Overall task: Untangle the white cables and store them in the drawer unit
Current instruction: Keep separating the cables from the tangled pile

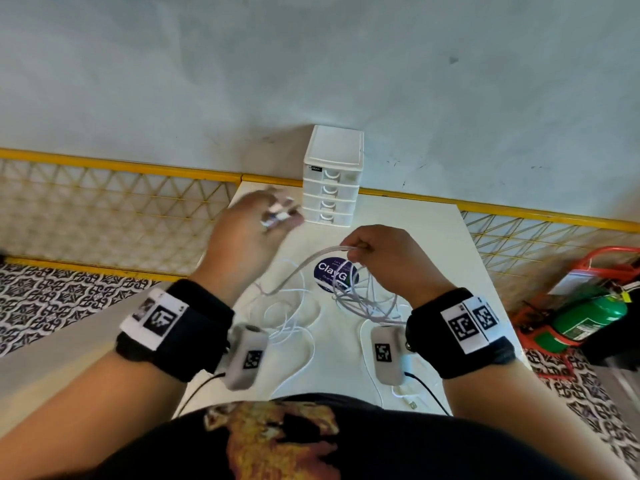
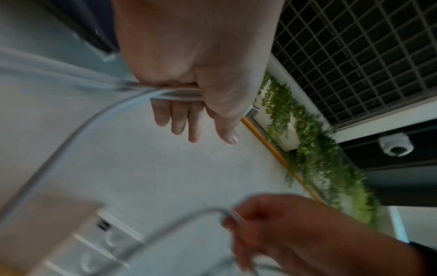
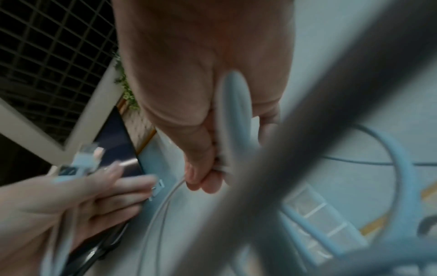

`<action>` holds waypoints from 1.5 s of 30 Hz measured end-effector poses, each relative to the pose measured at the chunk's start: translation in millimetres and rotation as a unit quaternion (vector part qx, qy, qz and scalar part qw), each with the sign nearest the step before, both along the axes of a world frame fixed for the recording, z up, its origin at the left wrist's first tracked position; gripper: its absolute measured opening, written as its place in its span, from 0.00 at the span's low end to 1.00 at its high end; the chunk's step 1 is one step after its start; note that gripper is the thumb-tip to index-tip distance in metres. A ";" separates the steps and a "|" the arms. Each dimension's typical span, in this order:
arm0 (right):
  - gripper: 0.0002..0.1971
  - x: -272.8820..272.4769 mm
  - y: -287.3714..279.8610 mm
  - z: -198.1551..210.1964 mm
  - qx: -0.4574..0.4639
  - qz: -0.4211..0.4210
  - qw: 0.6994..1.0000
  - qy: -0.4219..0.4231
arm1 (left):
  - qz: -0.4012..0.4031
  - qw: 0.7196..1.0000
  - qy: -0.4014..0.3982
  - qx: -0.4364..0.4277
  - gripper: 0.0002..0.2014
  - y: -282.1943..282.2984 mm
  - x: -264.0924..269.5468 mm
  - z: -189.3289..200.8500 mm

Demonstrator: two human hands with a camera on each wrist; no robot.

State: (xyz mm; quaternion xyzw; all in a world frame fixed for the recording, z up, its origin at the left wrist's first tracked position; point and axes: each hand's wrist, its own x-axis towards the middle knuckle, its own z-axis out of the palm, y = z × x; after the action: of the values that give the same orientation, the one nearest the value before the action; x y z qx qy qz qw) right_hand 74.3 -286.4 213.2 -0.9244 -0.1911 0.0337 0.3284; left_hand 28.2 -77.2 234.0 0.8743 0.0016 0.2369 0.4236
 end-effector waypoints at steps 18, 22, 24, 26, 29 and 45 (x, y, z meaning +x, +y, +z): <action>0.10 -10.9 -19.1 -14.9 -0.040 -0.041 0.998 -0.014 | 0.004 0.977 0.077 -0.201 0.07 6.8 -15.3 -2.3; 0.07 -18.1 -15.9 -5.1 -0.009 -0.049 0.998 -0.024 | 0.050 0.991 0.120 0.004 0.12 15.4 -11.5 -4.9; 0.07 -22.0 -11.0 -0.3 -0.026 -0.039 0.999 -0.023 | 0.059 0.995 0.064 0.048 0.16 10.2 -16.4 -0.2; 0.07 -25.3 -5.4 4.0 -0.043 -0.029 0.998 -0.024 | 0.020 0.998 -0.019 0.055 0.17 1.3 -19.8 3.3; 0.08 -30.8 5.0 11.1 -0.041 0.001 0.998 -0.037 | -0.109 0.987 0.002 0.115 0.17 -14.4 -24.4 1.0; 0.09 -34.2 -21.9 17.7 0.171 -0.088 0.981 0.015 | -0.089 0.975 0.131 -0.154 0.09 -3.6 -24.7 -14.4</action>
State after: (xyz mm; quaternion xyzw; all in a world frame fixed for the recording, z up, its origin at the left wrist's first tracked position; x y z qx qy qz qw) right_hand 40.1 -308.3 230.9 -0.8673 -0.1070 -0.0144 0.4860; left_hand 3.5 -80.8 219.6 0.8189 0.0155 0.0786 0.5683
